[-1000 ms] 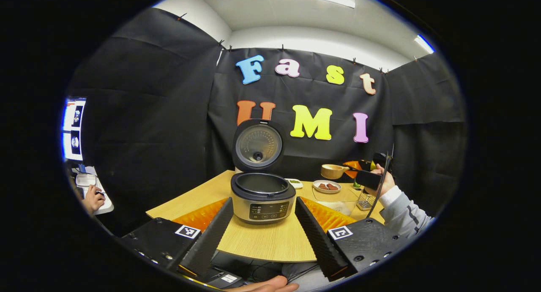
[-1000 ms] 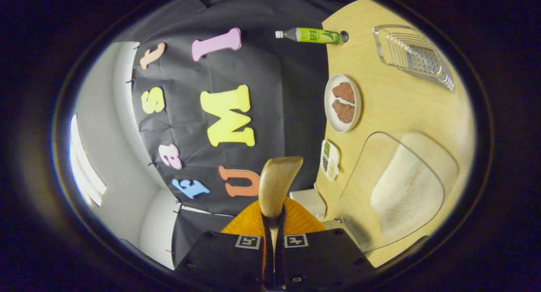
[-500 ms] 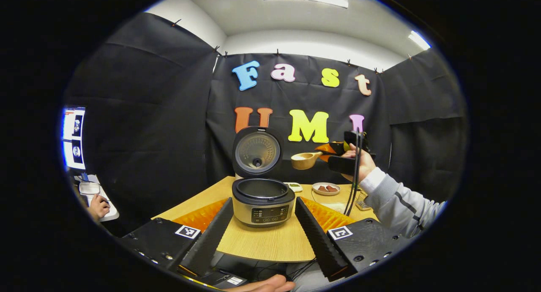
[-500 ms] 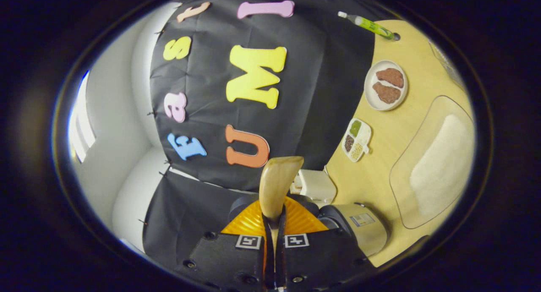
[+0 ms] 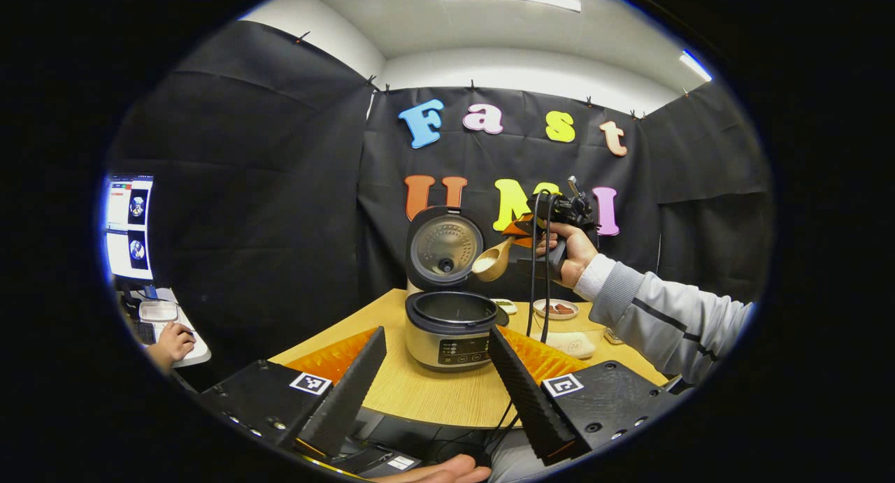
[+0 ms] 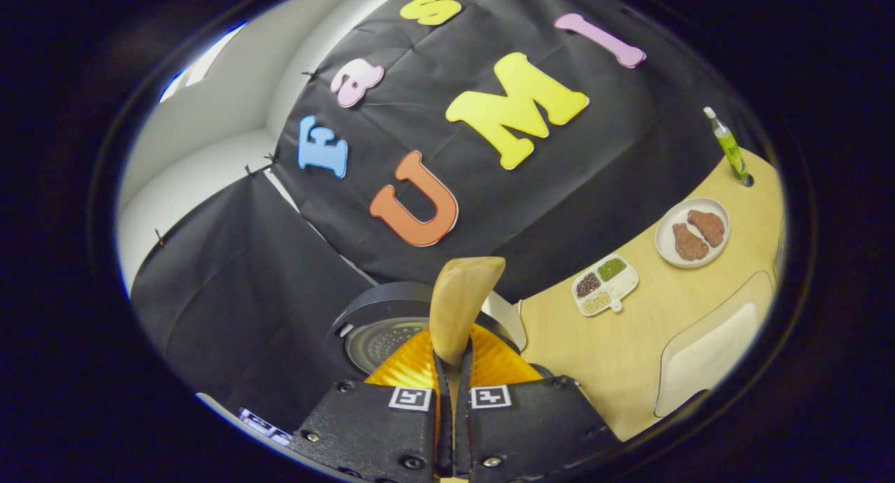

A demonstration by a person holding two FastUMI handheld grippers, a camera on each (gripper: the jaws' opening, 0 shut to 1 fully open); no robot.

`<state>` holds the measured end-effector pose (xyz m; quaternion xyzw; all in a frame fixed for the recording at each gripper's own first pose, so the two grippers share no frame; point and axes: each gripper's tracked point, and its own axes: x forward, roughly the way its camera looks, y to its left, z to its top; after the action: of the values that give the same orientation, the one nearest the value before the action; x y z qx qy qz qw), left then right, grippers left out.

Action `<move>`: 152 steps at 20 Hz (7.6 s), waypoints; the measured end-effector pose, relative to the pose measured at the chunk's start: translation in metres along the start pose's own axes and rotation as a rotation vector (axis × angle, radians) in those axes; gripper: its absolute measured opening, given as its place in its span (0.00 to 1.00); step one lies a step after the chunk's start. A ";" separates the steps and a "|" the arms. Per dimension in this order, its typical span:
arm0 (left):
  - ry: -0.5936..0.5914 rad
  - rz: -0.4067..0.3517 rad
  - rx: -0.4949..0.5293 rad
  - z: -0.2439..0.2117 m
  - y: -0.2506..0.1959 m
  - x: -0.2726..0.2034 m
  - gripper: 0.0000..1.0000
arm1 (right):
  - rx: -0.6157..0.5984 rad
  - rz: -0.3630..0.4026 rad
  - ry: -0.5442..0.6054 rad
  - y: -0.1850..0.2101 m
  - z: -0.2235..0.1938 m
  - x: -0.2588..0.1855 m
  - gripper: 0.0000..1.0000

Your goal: Close the left gripper, press the button to open the rice cooker; take a wooden spoon from the chopstick holder with the right hand, scoop a spoonful of rice and pour it into the rice cooker, then put the wooden spoon back into the chopstick holder.

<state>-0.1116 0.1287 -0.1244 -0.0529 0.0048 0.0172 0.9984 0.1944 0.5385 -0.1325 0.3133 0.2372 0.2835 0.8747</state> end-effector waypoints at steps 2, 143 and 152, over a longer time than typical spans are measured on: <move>0.003 0.003 -0.019 0.000 0.004 -0.002 0.95 | -0.069 -0.005 -0.005 0.011 -0.003 0.000 0.07; 0.157 0.170 0.035 0.129 -0.025 0.427 0.98 | -0.684 -0.364 -0.306 -0.239 0.136 -0.402 0.99; 0.128 0.187 0.045 0.085 -0.043 0.360 0.97 | -0.683 -0.359 -0.282 -0.242 0.092 -0.453 1.00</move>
<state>0.2500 0.1069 -0.0392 -0.0308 0.0740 0.1065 0.9911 0.0037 0.0524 -0.1265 -0.0057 0.0583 0.1430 0.9880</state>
